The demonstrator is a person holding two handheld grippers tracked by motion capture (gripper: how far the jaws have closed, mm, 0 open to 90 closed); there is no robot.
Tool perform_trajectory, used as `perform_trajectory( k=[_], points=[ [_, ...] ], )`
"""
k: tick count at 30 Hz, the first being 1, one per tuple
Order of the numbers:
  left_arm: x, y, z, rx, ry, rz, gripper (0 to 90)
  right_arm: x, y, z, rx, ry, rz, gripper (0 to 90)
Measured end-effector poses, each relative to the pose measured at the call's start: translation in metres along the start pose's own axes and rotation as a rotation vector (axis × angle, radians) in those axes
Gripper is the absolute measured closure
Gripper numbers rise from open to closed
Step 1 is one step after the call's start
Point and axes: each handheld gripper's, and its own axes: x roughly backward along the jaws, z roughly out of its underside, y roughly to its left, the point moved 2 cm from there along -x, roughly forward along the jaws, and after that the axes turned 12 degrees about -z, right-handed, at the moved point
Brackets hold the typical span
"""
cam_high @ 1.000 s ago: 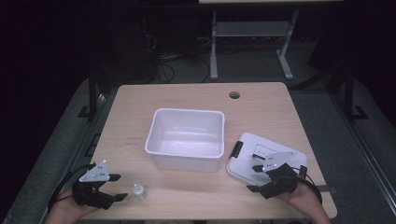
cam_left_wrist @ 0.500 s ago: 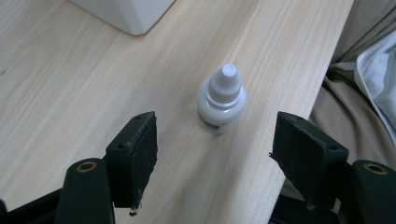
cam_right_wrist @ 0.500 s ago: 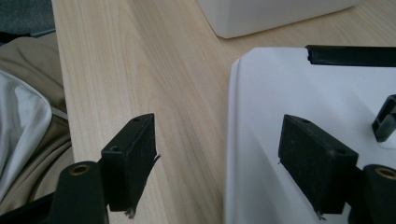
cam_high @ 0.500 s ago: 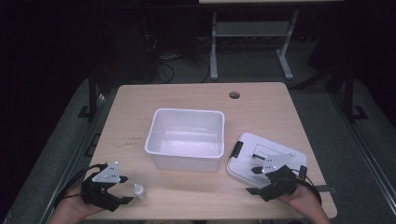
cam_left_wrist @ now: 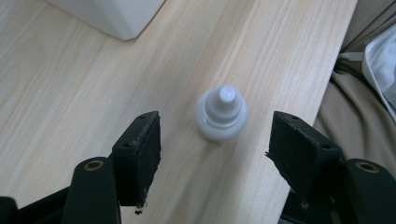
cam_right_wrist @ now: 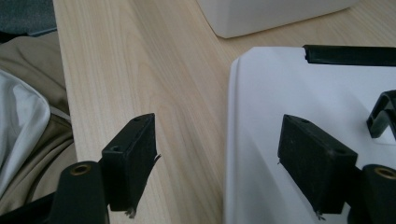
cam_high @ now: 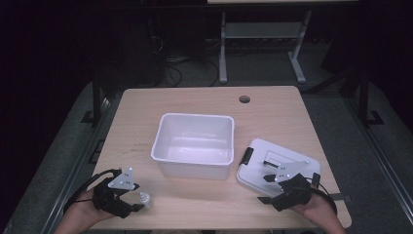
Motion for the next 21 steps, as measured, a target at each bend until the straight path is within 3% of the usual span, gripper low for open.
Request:
perform_trajectory(
  k=[12, 21],
  points=[
    [-0.012, -0.003, -0.013, -0.055, 0.050, 0.026, 39.0, 0.002, 0.001, 0.000, 0.001, -0.005, 0.002, 27.4],
    [-0.018, -0.003, -0.016, -0.067, 0.072, 0.049, 46.7, 0.001, 0.001, -0.001, 0.012, -0.002, -0.005, 27.4]
  ],
)
